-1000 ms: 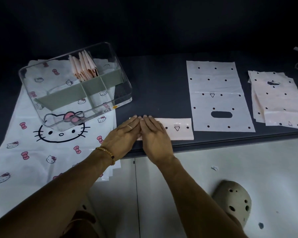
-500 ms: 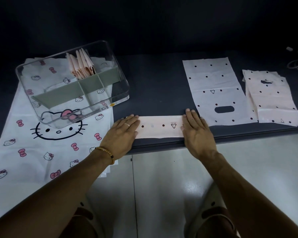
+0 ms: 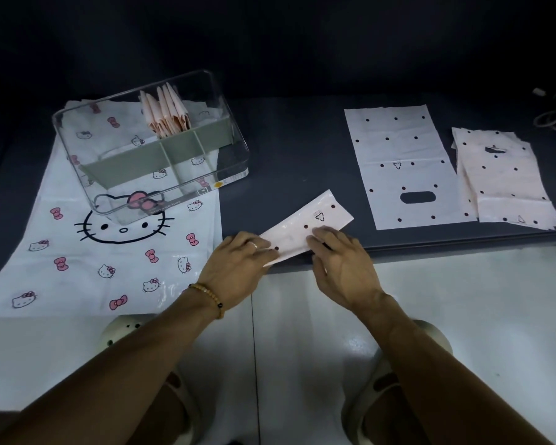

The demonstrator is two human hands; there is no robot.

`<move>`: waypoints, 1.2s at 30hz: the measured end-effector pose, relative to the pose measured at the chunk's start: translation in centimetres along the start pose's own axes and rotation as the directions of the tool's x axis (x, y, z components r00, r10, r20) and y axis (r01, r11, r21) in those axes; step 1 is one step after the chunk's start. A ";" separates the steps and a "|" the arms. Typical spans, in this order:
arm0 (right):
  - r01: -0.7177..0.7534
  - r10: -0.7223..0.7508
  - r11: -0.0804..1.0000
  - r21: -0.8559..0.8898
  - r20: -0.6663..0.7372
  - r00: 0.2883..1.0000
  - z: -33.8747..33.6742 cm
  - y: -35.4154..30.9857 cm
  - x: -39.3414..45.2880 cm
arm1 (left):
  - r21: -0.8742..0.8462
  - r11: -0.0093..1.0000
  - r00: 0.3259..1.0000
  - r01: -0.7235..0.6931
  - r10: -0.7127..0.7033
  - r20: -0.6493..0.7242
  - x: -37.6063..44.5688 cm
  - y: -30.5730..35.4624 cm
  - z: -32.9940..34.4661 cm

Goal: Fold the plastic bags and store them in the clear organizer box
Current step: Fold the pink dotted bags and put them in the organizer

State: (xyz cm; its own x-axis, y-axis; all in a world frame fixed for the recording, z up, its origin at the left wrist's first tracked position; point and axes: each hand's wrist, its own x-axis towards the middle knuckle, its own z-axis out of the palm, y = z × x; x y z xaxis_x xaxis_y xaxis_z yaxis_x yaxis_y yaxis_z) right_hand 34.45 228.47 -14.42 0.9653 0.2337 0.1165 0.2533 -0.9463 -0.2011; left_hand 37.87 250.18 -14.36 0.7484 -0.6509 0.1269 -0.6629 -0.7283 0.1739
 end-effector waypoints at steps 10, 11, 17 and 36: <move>-0.398 0.423 0.744 0.536 0.084 0.902 0.1 -1.6 1.7 | -0.658 0.556 0.844 0.508 -0.473 0.253 3.5 1.0 -1.1; -0.452 0.449 0.675 0.583 0.162 0.879 -0.1 -1.1 2.1 | -0.699 0.476 0.822 0.534 -0.487 0.295 3.9 1.0 -0.9; -0.634 0.649 0.607 0.479 0.161 0.744 0.3 -1.2 4.8 | -0.486 0.607 0.767 0.629 -0.587 0.259 5.6 1.3 1.0; -0.671 0.628 0.714 0.199 0.241 0.740 0.7 -0.3 8.1 | -0.150 0.919 0.931 0.365 -0.359 0.070 7.4 -0.7 1.5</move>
State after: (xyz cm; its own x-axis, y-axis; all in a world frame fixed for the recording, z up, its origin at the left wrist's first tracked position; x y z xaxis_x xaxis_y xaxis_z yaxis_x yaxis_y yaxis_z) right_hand 42.20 230.83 -14.09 0.8885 -0.3675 -0.2748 -0.4545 -0.7878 -0.4157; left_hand 43.88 245.56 -14.97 0.9330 -0.3597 -0.0122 -0.3326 -0.8745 0.3530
